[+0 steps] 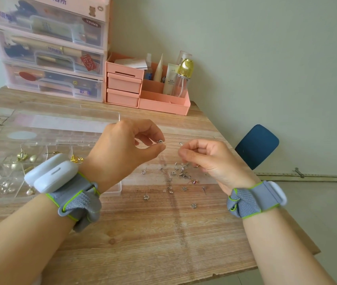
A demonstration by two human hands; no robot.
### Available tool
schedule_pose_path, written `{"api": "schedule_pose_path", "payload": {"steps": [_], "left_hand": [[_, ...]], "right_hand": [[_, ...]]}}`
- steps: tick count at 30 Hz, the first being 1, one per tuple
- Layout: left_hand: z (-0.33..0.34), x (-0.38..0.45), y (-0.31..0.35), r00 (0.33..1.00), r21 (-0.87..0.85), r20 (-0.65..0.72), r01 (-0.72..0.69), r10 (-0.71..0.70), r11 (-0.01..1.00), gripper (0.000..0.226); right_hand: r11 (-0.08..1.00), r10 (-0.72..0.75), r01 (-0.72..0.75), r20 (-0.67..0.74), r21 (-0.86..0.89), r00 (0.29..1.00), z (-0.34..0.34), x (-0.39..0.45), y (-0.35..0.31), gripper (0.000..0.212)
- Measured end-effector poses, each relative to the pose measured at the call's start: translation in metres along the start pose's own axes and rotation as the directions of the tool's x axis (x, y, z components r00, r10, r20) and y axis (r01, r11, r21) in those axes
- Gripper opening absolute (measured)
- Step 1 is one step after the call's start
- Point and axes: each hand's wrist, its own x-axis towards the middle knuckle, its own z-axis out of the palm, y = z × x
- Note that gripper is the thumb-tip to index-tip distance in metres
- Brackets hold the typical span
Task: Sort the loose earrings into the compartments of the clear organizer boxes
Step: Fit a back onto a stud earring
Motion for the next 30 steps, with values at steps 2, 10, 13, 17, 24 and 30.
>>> {"api": "schedule_pose_path", "payload": {"steps": [2,10,13,17,24,30], "left_hand": [[0.0,0.0,0.0,1.0,-0.001,0.003,0.005,-0.005,1.0,0.005],[0.0,0.0,-0.002,1.0,0.037,0.023,0.005,-0.005,0.999,0.007],[-0.001,0.001,-0.003,1.0,0.026,0.008,0.022,-0.022,0.999,0.006],[-0.001,0.002,-0.004,0.999,0.016,-0.015,0.047,-0.047,0.999,0.006],[-0.003,0.002,-0.004,0.997,0.03,-0.022,0.078,-0.077,0.997,0.012],[-0.003,0.002,-0.002,0.995,0.027,-0.031,0.095,-0.095,0.995,0.011]], "right_hand": [[1.0,0.002,-0.002,-0.013,-0.016,1.0,0.001,-0.001,0.0,0.005],[0.999,-0.004,0.001,-0.061,-0.046,0.998,-0.007,-0.006,-0.002,0.002],[0.998,-0.01,0.005,-0.086,-0.06,0.996,-0.01,-0.01,-0.001,0.001],[0.997,-0.016,0.007,-0.115,-0.072,0.993,-0.015,-0.014,-0.001,0.005],[0.997,-0.028,0.016,-0.169,-0.074,0.985,-0.026,-0.017,0.001,0.004],[0.997,-0.011,-0.006,-0.21,-0.08,0.978,-0.03,-0.013,0.006,0.004]]}}
